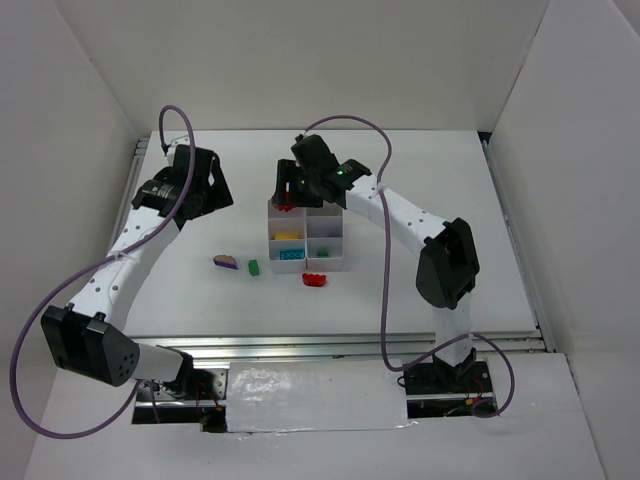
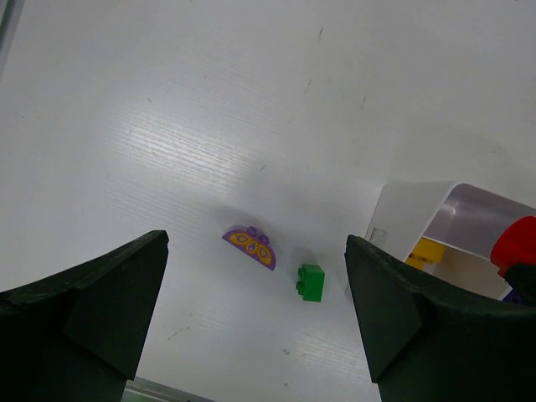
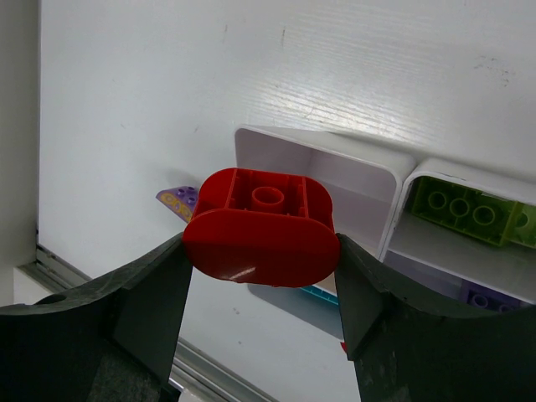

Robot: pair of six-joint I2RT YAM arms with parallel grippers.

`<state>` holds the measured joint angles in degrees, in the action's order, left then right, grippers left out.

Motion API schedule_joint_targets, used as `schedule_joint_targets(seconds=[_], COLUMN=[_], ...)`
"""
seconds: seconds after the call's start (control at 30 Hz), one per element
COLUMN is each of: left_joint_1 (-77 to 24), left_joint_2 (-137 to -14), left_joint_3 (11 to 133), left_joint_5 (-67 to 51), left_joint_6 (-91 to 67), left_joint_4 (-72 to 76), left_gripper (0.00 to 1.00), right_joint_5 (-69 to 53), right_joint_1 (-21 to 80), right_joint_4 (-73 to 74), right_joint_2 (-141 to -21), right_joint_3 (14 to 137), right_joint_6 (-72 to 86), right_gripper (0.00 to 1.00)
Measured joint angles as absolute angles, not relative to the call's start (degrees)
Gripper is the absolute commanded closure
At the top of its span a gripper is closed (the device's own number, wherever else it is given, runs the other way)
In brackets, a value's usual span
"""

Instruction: Sort the legos into containers by color

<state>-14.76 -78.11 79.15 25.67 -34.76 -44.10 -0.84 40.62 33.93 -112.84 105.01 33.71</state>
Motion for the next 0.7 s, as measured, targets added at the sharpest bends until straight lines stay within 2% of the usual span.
schedule_joint_targets(seconds=[0.03, 0.1, 0.17, 0.23, 0.27, 0.33, 0.37, 0.47, 0.5, 0.7], left_joint_1=[-14.8, -14.8, -14.8, -14.8, -14.8, -14.8, -14.8, -14.8, -14.8, -14.8], left_joint_2=[-78.1, -78.1, -77.9, -77.5, -77.4, -77.3, -77.2, -77.2, -77.2, -77.3], left_joint_3=[79.2, 79.2, 79.1, 79.0, 79.0, 79.0, 79.0, 79.0, 79.0, 79.0], left_joint_5=[25.7, 25.7, 25.7, 25.7, 25.6, 25.6, 25.6, 25.3, 25.2, 25.1], left_joint_6=[-34.8, -34.8, -34.8, -34.7, -34.7, -34.7, -34.6, -34.5, -34.5, -34.5], left_joint_4=[-44.1, -44.1, -44.1, -44.1, -44.1, -44.1, -44.0, -43.8, -43.7, -43.2], left_gripper=[0.01, 0.0, 0.0, 0.0, 0.0, 0.01, 0.0, 0.0, 0.0, 0.01], right_joint_5=[-0.8, -0.8, -0.8, -0.8, -0.5, 0.0, 0.3, 0.9, 1.0, 1.7], right_joint_1=[40.6, 40.6, 40.6, 40.6, 40.6, 40.6, 40.6, 40.6, 40.6, 40.6], right_joint_4=[33.9, 34.0, 34.0, 34.0, 34.0, 34.3, 34.3, 34.7, 34.9, 35.4], right_joint_2=[-112.9, -112.9, -112.9, -113.0, -113.1, -113.7, -113.9, -114.4, -114.5, -114.5], right_joint_3=[105.0, 105.0, 105.0, 105.1, 105.2, 105.8, 106.0, 106.3, 106.4, 106.9], right_joint_6=[33.6, 33.6, 33.6, 33.5, 33.5, 33.5, 33.4, 33.4, 33.4, 33.1], right_gripper=[0.87, 0.79, 0.66, 0.6, 0.49, 0.37, 0.26, 0.11, 0.01, 0.01])
